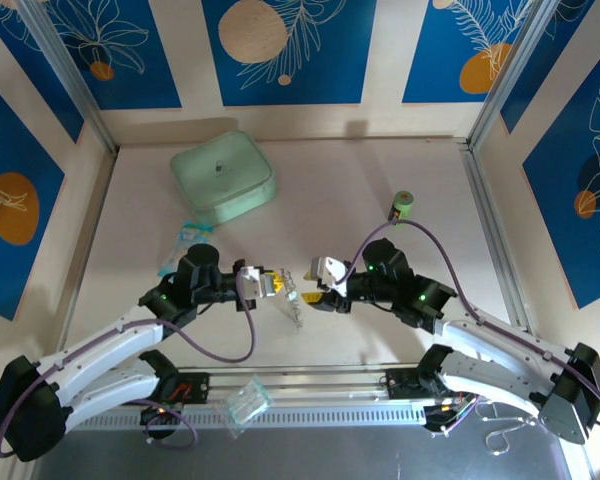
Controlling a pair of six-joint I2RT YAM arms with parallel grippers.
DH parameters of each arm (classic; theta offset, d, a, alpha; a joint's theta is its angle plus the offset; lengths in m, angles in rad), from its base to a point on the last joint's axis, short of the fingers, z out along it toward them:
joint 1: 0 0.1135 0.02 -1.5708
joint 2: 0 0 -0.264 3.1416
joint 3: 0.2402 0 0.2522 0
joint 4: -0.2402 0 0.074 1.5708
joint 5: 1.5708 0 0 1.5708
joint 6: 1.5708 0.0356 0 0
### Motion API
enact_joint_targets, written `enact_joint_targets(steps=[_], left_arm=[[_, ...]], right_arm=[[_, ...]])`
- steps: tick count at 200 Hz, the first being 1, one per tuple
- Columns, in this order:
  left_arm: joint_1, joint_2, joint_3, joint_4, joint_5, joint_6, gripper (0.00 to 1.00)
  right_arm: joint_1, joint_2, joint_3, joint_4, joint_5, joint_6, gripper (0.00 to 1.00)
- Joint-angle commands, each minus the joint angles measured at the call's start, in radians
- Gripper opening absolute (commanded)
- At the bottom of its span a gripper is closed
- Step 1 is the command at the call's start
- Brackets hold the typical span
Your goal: Put the keys on the keyring
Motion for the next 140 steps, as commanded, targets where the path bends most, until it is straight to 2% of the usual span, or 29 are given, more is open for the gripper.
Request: enact_joint_targets(steps=[1, 49, 109, 140], left_arm=[[-0.008, -0.022, -0.01, 0.068, -0.018, 0.063, 0.0], [-0.01, -0.025, -0.012, 0.071, -0.015, 0.058, 0.0], [-0.01, -0.007, -0.006, 0.08, -0.025, 0.038, 0.0], [-0.009, -0.006, -0.001, 0.064, -0.005, 0.034, 0.0]], right_arm=[[0.03, 0.035, 0.012, 0.031, 0.021, -0.053, 0.42], [0.083, 0.102, 0.035, 0.032, 0.04, -0.076, 0.41], [0.156, 0.039, 0.022, -0.072, -0.029, -0.049, 0.39], [0.11, -0.025, -0.032, 0.064, 0.136, -0.033, 0.28]])
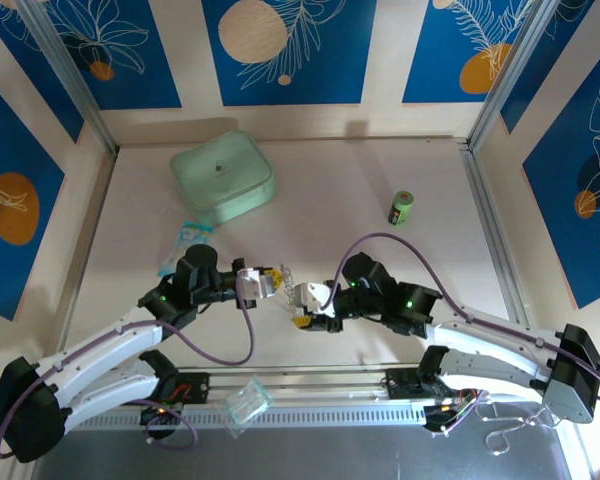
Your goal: Put the keys on the keyring
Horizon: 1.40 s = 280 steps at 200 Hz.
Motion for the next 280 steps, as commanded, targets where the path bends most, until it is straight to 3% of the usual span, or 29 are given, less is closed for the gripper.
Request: enact_joint_targets(steps=[1, 26, 51, 121, 197, 221, 242, 280], left_arm=[[-0.006, 0.0, 0.004, 0.033, 0.026, 0.0, 0.0], [-0.005, 0.014, 0.019, 0.001, 0.072, -0.015, 0.0], [-0.007, 0.043, 0.047, -0.049, 0.116, -0.042, 0.0], [-0.006, 0.076, 0.079, -0.102, 0.135, -0.072, 0.0], [-0.006, 0.09, 0.079, -0.097, 0.134, -0.089, 0.0], [-0.006, 0.098, 0.079, -0.071, 0.125, -0.115, 0.0], [-0.007, 0.115, 0.091, -0.072, 0.124, -0.124, 0.0], [-0.006, 0.133, 0.1, -0.068, 0.137, -0.14, 0.09]], right_arm=[[-0.04, -0.056, -0.036, 0.094, 0.104, 0.018, 0.28], [-0.101, -0.05, -0.038, 0.18, 0.136, 0.009, 0.28], [-0.1, 0.006, -0.005, 0.183, 0.107, -0.021, 0.32], [-0.087, 0.109, 0.047, 0.159, 0.067, -0.028, 0.32], [-0.086, 0.134, 0.066, 0.116, 0.031, -0.042, 0.13], [-0.084, 0.135, 0.071, 0.099, 0.007, -0.039, 0.0], [-0.075, 0.136, 0.071, 0.112, -0.002, -0.028, 0.0], [-0.054, 0.154, 0.073, 0.144, -0.016, -0.01, 0.0]])
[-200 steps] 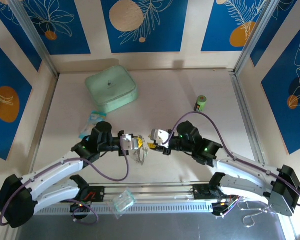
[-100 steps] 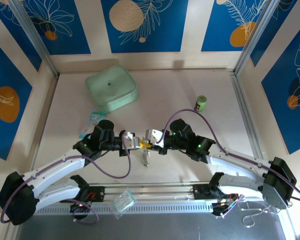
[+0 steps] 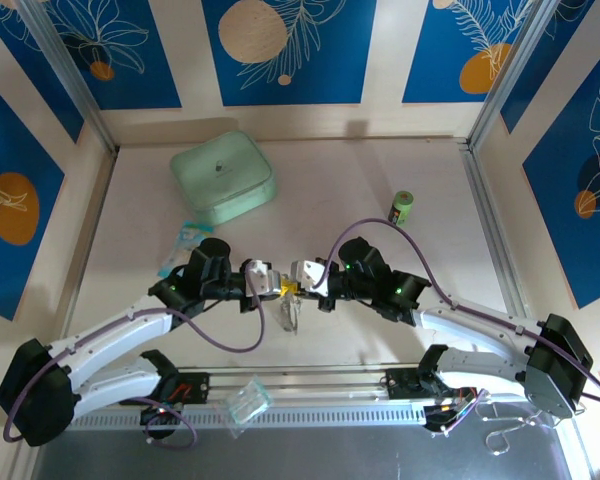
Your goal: Put the keys on the keyring
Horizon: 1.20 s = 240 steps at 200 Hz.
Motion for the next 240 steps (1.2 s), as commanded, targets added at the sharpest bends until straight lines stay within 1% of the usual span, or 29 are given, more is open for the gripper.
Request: enact_joint_targets(steps=[1, 39, 50, 55, 70, 76, 84, 93, 109, 137, 174, 189, 207, 226, 240], left_arm=[[-0.005, 0.015, 0.04, 0.034, 0.032, -0.023, 0.09], [-0.007, 0.005, 0.034, 0.061, 0.054, -0.041, 0.1], [-0.006, -0.001, 0.029, 0.066, 0.067, -0.038, 0.05], [-0.007, -0.003, 0.027, 0.067, 0.069, -0.036, 0.0], [-0.006, -0.015, 0.021, 0.075, 0.052, -0.034, 0.0], [-0.007, -0.021, 0.018, 0.082, 0.042, -0.034, 0.0], [-0.007, -0.031, 0.011, 0.094, 0.027, -0.035, 0.0], [-0.007, -0.041, 0.003, 0.103, 0.011, -0.037, 0.0], [-0.006, -0.048, 0.001, 0.105, -0.008, -0.042, 0.0], [-0.007, -0.041, 0.006, 0.103, -0.019, -0.049, 0.0], [-0.006, -0.039, 0.015, 0.096, -0.035, -0.039, 0.0], [-0.008, -0.048, 0.008, 0.097, -0.036, -0.013, 0.0], [-0.019, -0.066, -0.014, 0.119, -0.055, 0.05, 0.0], [-0.038, -0.097, -0.049, 0.16, -0.106, 0.127, 0.0], [-0.053, -0.115, -0.065, 0.184, -0.168, 0.172, 0.0]], right_arm=[[0.031, 0.022, 0.037, 0.029, -0.058, 0.025, 0.0], [0.037, 0.046, 0.041, 0.042, -0.057, 0.037, 0.0], [0.037, 0.045, 0.039, 0.044, -0.057, 0.041, 0.0], [0.037, 0.041, 0.038, 0.042, -0.054, 0.044, 0.0], [0.035, 0.016, 0.021, 0.045, -0.028, 0.057, 0.0], [0.029, -0.001, 0.01, 0.048, -0.017, 0.067, 0.07], [0.015, -0.038, -0.014, 0.054, -0.001, 0.094, 0.21], [-0.003, -0.083, -0.041, 0.052, 0.011, 0.12, 0.27], [-0.03, -0.167, -0.079, 0.025, 0.068, 0.187, 0.31], [-0.051, -0.259, -0.095, -0.095, 0.173, 0.277, 0.32], [-0.053, -0.287, -0.085, -0.217, 0.376, 0.489, 0.31], [-0.054, -0.278, -0.083, -0.257, 0.473, 0.619, 0.31], [-0.064, -0.258, -0.071, -0.343, 0.567, 0.789, 0.32], [-0.08, -0.233, -0.063, -0.436, 0.599, 0.904, 0.32], [-0.092, -0.222, -0.059, -0.484, 0.606, 0.968, 0.31]])
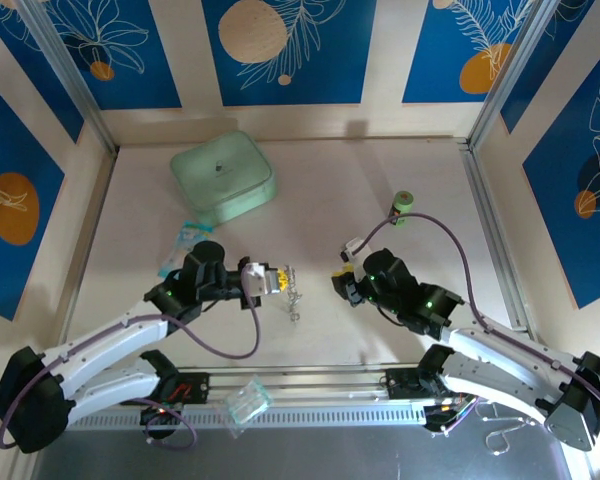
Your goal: Put the keys on the keyring
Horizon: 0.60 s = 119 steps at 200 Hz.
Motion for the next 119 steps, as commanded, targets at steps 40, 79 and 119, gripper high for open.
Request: enact_joint_targets(steps=[40, 79, 119], left_arm=[[-0.068, -0.095, -0.069, 0.128, -0.183, 0.243, 0.0], [-0.087, -0.132, -0.101, 0.189, -0.191, 0.309, 0.0], [-0.092, -0.14, -0.109, 0.202, -0.189, 0.321, 0.0]], right_arm=[[-0.084, 0.034, 0.03, -0.229, 0.067, 0.351, 0.32], [-0.132, 0.035, 0.033, -0.254, 0.027, 0.381, 0.32], [-0.198, 0.054, 0.034, -0.285, -0.027, 0.404, 0.32]])
